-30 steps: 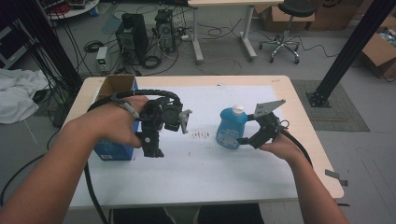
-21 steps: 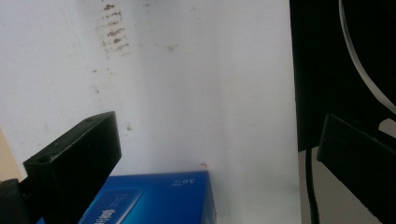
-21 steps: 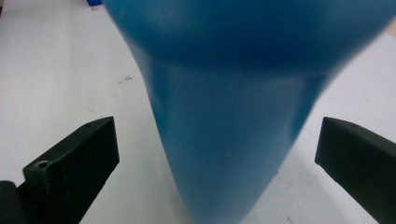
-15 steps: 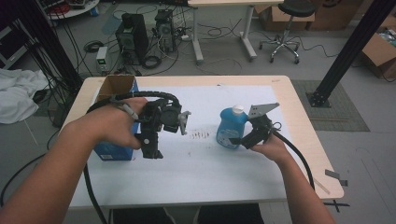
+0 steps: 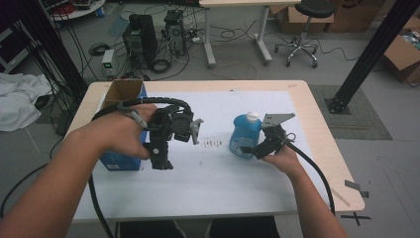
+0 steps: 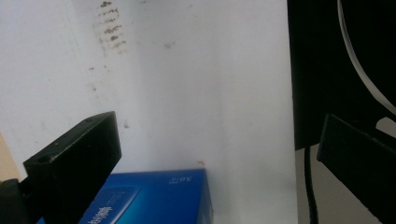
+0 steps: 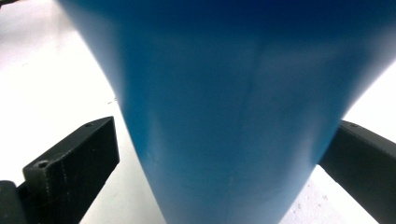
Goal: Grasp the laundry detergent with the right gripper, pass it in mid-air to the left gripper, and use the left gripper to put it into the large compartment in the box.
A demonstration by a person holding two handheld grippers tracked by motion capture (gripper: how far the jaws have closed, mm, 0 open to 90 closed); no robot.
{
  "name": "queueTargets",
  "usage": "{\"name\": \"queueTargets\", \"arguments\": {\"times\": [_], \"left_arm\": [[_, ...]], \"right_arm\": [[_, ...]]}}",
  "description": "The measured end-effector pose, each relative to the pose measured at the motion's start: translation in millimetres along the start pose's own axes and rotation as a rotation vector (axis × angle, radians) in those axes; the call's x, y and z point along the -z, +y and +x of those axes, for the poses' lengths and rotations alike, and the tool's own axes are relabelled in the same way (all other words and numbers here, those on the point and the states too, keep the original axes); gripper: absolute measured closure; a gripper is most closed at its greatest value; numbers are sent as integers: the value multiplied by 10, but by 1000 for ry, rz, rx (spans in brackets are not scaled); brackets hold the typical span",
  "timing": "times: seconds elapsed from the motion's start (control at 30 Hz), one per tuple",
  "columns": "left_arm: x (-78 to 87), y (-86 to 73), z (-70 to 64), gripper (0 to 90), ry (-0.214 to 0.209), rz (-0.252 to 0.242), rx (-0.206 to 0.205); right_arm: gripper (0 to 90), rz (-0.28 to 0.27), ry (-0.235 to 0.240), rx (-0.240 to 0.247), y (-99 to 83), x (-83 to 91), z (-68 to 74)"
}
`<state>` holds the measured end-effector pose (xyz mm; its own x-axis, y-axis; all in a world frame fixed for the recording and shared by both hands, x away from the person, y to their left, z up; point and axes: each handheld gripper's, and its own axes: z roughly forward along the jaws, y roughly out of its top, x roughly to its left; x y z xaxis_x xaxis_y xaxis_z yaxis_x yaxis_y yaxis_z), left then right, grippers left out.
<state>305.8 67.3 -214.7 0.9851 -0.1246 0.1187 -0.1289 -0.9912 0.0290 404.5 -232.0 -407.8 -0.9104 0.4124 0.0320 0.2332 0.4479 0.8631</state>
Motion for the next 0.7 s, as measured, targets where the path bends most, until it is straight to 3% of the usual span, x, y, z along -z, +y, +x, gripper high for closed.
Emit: {"name": "queueTargets", "arguments": {"times": [0.17,0.27,0.7], "left_arm": [[-1,18,-3,1,0,2,-3],[-8,18,3,1,-3,7,-1],[-6,11,0,1,-1,14,7]], "right_arm": [[8,-10,-10,5,-19,-18,12],[28,-14,-15,33,-3,-16,28],[109,-33,-16,15,-43,-20,18]]}}
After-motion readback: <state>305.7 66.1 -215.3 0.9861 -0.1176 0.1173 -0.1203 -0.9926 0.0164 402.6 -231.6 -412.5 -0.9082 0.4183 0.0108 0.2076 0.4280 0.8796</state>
